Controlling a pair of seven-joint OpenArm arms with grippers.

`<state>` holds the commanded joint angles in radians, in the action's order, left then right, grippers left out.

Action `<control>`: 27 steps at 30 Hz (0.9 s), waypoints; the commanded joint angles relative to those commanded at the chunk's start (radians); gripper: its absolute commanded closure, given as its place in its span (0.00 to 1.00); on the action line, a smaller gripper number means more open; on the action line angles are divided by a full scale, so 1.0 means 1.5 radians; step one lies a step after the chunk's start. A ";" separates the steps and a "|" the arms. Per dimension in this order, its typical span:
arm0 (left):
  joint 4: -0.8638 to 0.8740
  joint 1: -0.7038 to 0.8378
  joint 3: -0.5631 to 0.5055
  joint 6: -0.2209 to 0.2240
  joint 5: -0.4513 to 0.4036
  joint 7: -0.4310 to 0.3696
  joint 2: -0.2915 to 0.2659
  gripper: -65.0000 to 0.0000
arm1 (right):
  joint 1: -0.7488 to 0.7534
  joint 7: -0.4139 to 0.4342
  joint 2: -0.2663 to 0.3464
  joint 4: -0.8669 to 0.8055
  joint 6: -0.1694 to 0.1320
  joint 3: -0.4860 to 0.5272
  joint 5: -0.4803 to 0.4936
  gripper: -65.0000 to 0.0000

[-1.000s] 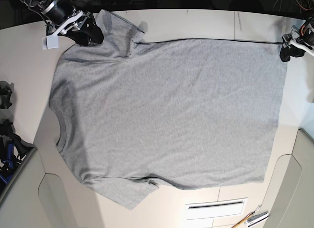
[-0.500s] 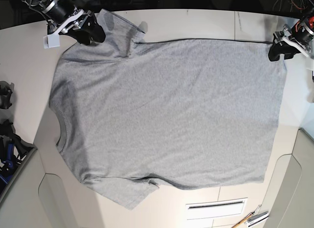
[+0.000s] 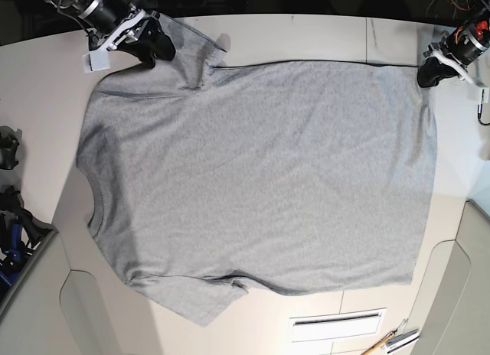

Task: Fold the T-shirt properly
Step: 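Lift the shoulder edge with both grippers and fold it over the body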

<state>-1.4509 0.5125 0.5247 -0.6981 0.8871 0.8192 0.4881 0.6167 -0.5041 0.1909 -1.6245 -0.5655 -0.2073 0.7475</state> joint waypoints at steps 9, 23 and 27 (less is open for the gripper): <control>-0.028 0.000 0.040 0.000 0.010 0.001 0.000 1.00 | -0.001 -0.006 0.000 -0.053 -0.016 -0.043 0.023 1.00; -0.088 -0.095 0.099 0.000 0.000 -0.003 0.004 1.00 | -0.141 -0.030 0.000 -0.150 -0.015 -0.074 -0.018 1.00; -0.070 -0.147 0.092 0.000 -0.049 -0.056 0.004 1.00 | -0.199 -0.036 0.000 -0.126 -0.015 -0.074 -0.040 1.00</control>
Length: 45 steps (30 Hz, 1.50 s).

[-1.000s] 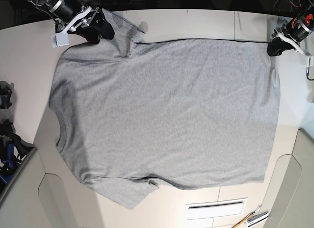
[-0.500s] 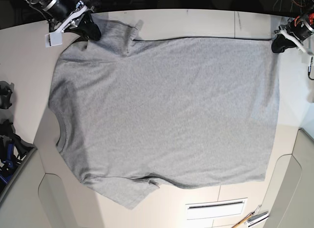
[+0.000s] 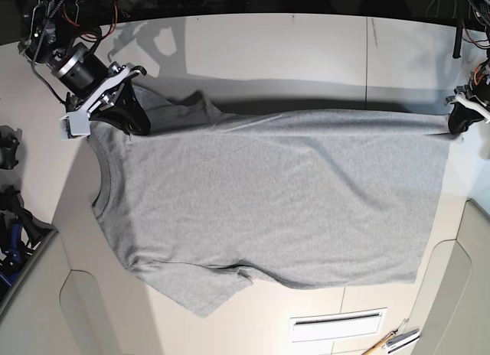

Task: Fold the T-shirt properly
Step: 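Lift the shoulder edge with both grippers and fold it over the body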

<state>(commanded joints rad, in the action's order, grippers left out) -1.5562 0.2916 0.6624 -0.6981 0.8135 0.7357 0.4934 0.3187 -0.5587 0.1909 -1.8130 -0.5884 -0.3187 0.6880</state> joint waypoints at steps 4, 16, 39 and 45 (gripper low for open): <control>0.069 -0.073 -0.058 0.000 -0.047 -0.028 0.000 1.00 | -0.082 0.001 0.000 0.076 -0.002 0.000 -0.020 1.00; 0.165 -0.190 -0.102 0.000 -0.111 -0.064 0.003 1.00 | -0.232 -0.002 0.000 0.246 -0.002 0.011 -0.057 1.00; 0.165 -0.179 -0.017 0.016 0.008 0.066 0.003 0.47 | -0.221 -0.072 -0.001 0.224 0.005 -0.153 -0.008 0.49; 0.165 -0.151 -0.018 0.016 -0.026 0.030 -0.008 0.31 | -0.164 -0.084 0.020 0.224 0.006 -0.176 0.020 0.49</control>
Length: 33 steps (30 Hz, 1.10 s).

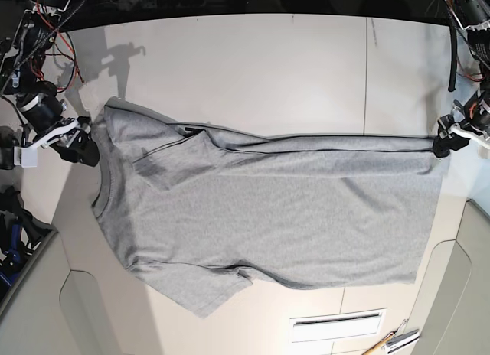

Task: Fold the T-shirt properly
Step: 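Lift the shoulder edge with both grippers and fold it over the body, then drag the folded edge with both grippers and release it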

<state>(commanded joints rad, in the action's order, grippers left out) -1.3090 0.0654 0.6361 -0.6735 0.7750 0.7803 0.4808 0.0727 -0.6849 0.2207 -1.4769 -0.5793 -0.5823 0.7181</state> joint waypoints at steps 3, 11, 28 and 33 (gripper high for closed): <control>0.000 -0.001 0.000 0.018 -0.009 -0.007 0.003 0.31 | 0.024 0.000 -0.001 0.000 0.000 0.000 0.000 0.44; 0.002 -0.001 0.000 0.043 -0.085 -0.057 0.007 0.31 | 0.079 0.000 -0.001 0.001 0.000 0.000 0.016 0.34; 0.154 -0.034 -0.009 0.016 -0.032 -0.096 -0.005 0.31 | 0.066 0.037 -0.011 0.073 0.000 0.005 0.033 0.34; 0.154 -0.035 -0.036 0.005 -0.023 -0.094 -0.017 0.31 | 0.036 0.037 -0.027 0.073 0.000 0.040 0.029 0.34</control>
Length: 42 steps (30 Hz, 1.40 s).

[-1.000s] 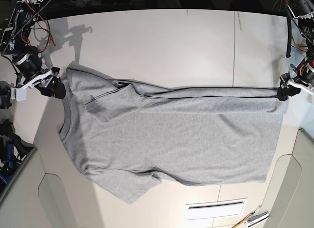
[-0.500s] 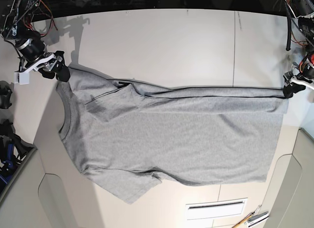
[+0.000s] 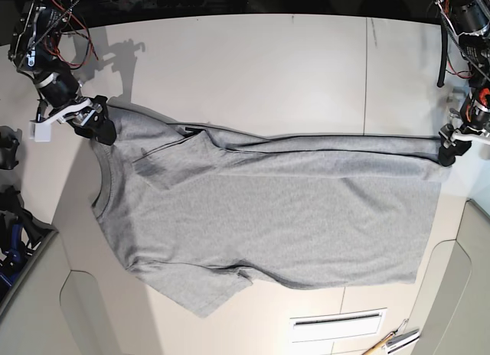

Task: Fold the T-shirt properly
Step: 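Drag the folded edge with both grippers and release it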

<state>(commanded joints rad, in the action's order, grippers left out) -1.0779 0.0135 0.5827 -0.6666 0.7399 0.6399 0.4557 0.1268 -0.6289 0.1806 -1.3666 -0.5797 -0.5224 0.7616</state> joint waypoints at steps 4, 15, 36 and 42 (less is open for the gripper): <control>0.000 -0.001 -0.001 0.000 0.000 -0.001 -0.013 0.31 | -0.004 0.008 -0.015 0.000 0.000 0.043 -0.016 0.34; 0.000 -0.028 -0.001 -0.001 -0.003 0.000 -0.015 0.87 | -0.014 0.032 -0.026 0.000 0.000 0.049 -0.049 0.98; -0.187 0.030 -0.001 -0.021 0.089 0.196 -0.012 1.00 | 0.011 -0.082 0.083 -0.059 -0.008 0.046 -0.002 1.00; -0.255 0.122 -0.001 -0.021 0.107 0.195 -0.012 1.00 | 0.076 -0.087 0.107 -0.106 -0.013 0.028 0.018 1.00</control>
<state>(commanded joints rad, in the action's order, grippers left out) -1.4609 0.1963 0.5819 -0.6981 0.8997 0.9325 0.4370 0.2401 -0.7601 0.3412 -1.5253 -0.5991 -0.4801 0.7883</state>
